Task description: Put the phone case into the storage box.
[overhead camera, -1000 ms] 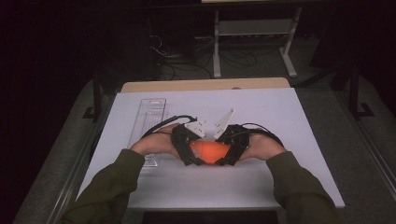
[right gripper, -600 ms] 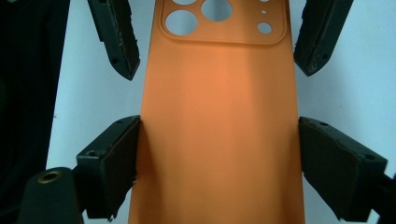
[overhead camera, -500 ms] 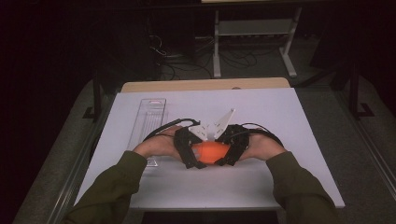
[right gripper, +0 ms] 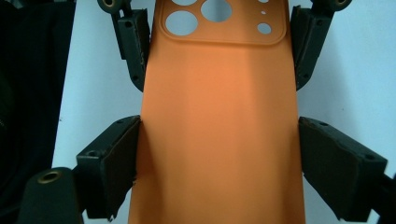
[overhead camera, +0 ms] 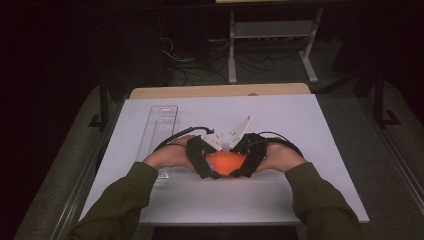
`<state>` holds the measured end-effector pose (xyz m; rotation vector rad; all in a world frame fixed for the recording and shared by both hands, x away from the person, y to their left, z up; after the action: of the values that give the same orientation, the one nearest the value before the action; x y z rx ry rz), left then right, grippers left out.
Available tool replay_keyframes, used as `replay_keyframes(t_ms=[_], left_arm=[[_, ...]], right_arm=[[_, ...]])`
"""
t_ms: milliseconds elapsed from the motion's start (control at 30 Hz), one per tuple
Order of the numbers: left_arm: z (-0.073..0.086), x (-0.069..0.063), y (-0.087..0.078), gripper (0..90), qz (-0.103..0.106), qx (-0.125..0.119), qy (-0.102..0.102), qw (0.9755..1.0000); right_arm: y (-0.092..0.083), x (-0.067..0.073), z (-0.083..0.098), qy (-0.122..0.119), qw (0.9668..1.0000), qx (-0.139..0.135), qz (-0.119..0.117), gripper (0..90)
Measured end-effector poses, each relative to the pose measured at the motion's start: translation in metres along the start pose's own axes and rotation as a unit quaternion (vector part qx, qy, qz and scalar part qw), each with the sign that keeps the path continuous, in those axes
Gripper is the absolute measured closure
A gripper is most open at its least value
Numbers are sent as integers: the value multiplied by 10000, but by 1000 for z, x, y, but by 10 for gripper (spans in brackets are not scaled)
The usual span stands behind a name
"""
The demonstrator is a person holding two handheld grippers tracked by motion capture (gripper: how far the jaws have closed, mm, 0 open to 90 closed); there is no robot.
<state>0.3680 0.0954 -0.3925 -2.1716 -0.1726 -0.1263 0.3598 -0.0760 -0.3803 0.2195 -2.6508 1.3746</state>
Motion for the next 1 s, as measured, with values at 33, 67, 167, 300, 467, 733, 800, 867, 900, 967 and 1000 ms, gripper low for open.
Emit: replay_keyframes(t_ms=[33, 67, 167, 300, 467, 733, 800, 867, 900, 967, 1000], left_arm=[[0, 0, 0, 122, 0, 2, 1, 10000], [0, 0, 0, 122, -3, 3, 3, 10000], [0, 0, 0, 124, 1, 26, 16, 10000], [0, -1, 0, 128, -10, 31, 20, 10000], [0, -1, 1, 128, 1, 68, 32, 10000], [-1, -2, 0, 144, -31, 93, 80, 9999], [-1, -2, 0, 147, -46, 74, 75, 9999], [-1, -2, -1, 149, -53, 77, 86, 9999], [-1, -2, -2, 150, -43, 76, 82, 9999], [-2, -2, -2, 151, -63, 81, 118, 9999], [-2, -3, -2, 151, -61, 94, 116, 9999]], right_arm=[[0, 0, 0, -6, 10000, -11, -8, 153], [0, 0, 0, -6, 10000, -14, -8, 153], [0, 0, 0, -3, 10000, -11, -11, 153], [0, 0, 0, -18, 10000, 13, -10, 153], [1, 0, 0, -18, 10000, 21, -9, 153], [1, 1, 0, -68, 10000, 35, 35, 151], [1, 1, 0, -67, 10000, 35, 36, 151], [1, 1, 1, -41, 10000, 1, 6, 151], [1, 1, 1, -47, 10000, -15, 10, 150], [1, 2, 2, -70, 10000, -60, -22, 150], [1, 2, 2, -66, 10000, -52, -5, 149]])
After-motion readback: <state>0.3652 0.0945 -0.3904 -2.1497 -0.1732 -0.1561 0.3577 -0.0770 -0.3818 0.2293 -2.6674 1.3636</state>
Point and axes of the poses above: each handheld gripper's, and its own axes: y roughly forward along the jaws, z roughly out of its underside, x roughly to its left, the point moved 1 cm from there along y, roughly forward along the jaws, and after that the axes turned 13 degrees about -z, right-handed, at the moved point
